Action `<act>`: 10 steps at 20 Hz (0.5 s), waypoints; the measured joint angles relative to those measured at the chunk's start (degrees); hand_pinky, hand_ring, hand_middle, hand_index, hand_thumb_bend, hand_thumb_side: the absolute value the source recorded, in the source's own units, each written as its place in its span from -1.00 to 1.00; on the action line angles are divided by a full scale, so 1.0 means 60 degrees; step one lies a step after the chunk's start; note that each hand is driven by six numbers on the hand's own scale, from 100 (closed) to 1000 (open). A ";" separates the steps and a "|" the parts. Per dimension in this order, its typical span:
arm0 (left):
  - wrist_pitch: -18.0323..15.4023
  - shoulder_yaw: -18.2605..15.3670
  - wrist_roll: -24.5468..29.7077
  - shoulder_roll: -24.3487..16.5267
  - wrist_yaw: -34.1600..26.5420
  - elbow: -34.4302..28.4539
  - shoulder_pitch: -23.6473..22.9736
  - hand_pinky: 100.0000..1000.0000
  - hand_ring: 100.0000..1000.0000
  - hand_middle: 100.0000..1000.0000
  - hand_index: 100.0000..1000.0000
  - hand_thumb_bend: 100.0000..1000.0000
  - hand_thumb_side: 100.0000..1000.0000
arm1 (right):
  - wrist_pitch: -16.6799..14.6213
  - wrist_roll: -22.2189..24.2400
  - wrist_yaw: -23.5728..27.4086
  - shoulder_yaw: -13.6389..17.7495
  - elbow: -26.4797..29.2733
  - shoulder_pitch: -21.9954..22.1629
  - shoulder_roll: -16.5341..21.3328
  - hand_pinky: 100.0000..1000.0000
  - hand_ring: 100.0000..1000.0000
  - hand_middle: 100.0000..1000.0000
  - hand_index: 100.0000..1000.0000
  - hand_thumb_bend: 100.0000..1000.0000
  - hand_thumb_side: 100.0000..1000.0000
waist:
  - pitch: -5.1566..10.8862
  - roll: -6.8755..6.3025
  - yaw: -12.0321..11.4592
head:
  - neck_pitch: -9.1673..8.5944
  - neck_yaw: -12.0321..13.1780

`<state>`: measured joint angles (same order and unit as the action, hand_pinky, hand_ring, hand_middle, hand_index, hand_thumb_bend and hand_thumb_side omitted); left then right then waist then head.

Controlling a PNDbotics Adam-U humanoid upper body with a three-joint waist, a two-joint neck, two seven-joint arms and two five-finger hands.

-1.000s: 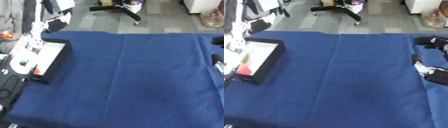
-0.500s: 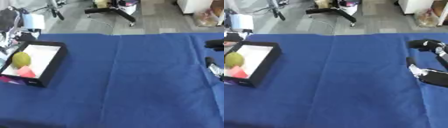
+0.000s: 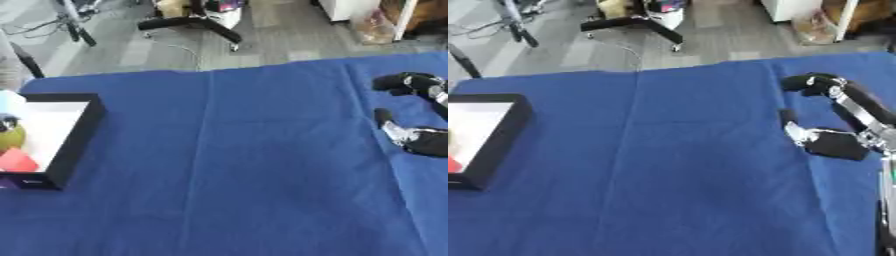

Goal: Pick up the objects with one hand, pass them to the other hand, and then place them into the box on the other side of the table.

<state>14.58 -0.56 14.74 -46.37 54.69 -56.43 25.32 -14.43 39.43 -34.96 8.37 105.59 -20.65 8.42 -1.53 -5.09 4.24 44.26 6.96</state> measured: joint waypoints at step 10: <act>-0.0010 -0.0381 0.1826 0.0066 -0.0334 -0.0486 0.0073 0.78 0.70 0.77 0.97 0.95 0.01 | -0.0003 0.0008 -0.0006 0.0003 0.0000 0.0000 -0.0001 0.65 0.65 0.45 0.67 -1.00 -0.29 | 0.0000 0.0000 0.0012 | 0.0000 -0.0145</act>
<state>14.51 -2.85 25.69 -45.98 52.69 -59.35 25.76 -14.45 39.48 -35.00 8.39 105.59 -20.65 8.42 -1.53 -5.09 4.31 44.26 6.09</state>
